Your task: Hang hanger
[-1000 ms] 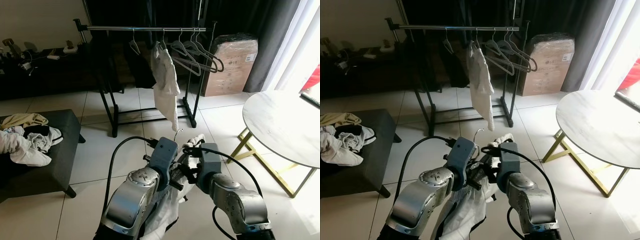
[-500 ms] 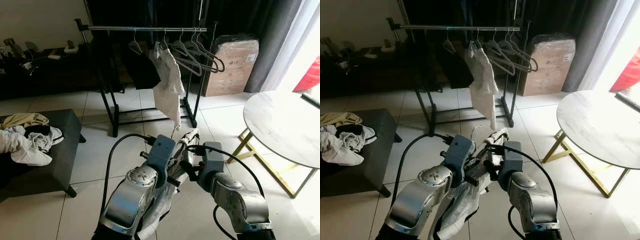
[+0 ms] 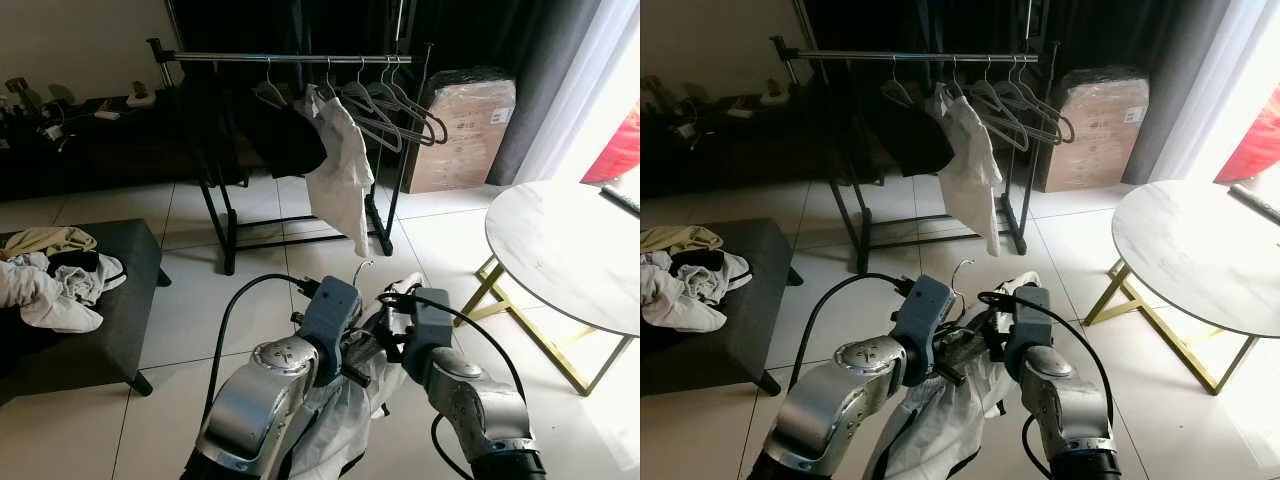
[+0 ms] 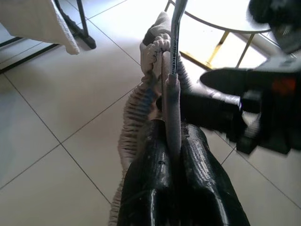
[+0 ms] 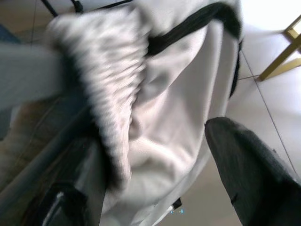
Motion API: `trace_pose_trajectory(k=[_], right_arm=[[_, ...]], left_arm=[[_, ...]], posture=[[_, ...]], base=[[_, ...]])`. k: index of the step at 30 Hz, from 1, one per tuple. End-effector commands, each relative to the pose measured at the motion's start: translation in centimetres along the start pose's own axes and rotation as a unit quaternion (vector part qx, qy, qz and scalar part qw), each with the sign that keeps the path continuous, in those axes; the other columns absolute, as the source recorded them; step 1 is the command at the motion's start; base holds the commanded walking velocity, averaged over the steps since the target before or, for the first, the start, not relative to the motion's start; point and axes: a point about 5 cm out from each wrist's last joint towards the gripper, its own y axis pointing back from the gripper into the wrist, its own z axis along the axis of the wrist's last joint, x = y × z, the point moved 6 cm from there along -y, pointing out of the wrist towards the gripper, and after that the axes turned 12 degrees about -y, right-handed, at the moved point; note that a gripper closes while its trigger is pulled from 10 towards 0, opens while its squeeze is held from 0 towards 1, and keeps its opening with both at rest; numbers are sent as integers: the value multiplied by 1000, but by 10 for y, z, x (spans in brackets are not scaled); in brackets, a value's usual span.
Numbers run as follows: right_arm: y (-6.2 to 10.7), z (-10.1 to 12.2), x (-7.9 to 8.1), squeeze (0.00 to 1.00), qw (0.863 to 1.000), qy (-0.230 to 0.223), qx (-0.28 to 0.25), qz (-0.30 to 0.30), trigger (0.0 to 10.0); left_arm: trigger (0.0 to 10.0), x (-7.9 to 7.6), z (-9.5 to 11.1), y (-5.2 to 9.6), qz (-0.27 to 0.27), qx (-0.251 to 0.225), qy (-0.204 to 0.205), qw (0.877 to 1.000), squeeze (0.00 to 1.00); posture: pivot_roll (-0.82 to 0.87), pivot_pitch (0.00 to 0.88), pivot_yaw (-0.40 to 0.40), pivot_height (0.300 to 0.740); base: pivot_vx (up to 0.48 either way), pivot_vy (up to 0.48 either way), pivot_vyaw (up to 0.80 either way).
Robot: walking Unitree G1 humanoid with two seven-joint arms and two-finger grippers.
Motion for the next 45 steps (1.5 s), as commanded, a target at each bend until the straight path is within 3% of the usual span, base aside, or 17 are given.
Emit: trace_pose_trajectory(k=[1, 3, 7, 20, 25, 26, 27, 45], right_arm=[[-1, 13, -2, 0, 999, -20, -30, -2, 10000], [0, 28, 1, 0, 997, -44, -63, 8, 10000], [0, 39, 0, 0, 995, -52, -85, 9, 10000], [-10, 39, -3, 0, 995, -40, -87, 3, 10000], [-12, 40, -4, 0, 995, -42, -89, 3, 10000], [-12, 40, -4, 0, 995, -42, -90, 3, 4314], [-12, 40, -3, 0, 995, -42, -91, 5, 0], [-13, 29, 4, 0, 996, -36, -70, 30, 0]], left_arm=[[10000, -2, 4, 4, -6, -5, -7, 1000, 0], [10000, -4, 0, 5, -12, 3, -13, 1000, 0], [10000, -8, -6, 7, -25, 14, -22, 999, 0], [10000, -19, -14, 17, -63, 30, -36, 997, 0], [10000, -17, -17, 20, -59, 32, -39, 997, 0], [10000, -15, -18, 21, -57, 33, -39, 997, 0], [10000, -14, -18, 22, -56, 34, -38, 997, 0], [10000, 1, -13, 22, -37, 12, -24, 999, 0]], posture=[[-40, 109, -21, 740], [-39, 109, -20, 740], [-41, 108, -19, 740], [-33, 121, -14, 740], [-30, 124, -13, 740], [-29, 124, -13, 740], [-29, 124, -13, 740], [-39, 116, -12, 740]], base=[[0, 0, 0], [0, 0, 0], [0, 0, 0], [0, 0, 0], [0, 0, 0], [0, 0, 0], [0, 0, 0], [0, 0, 0]])
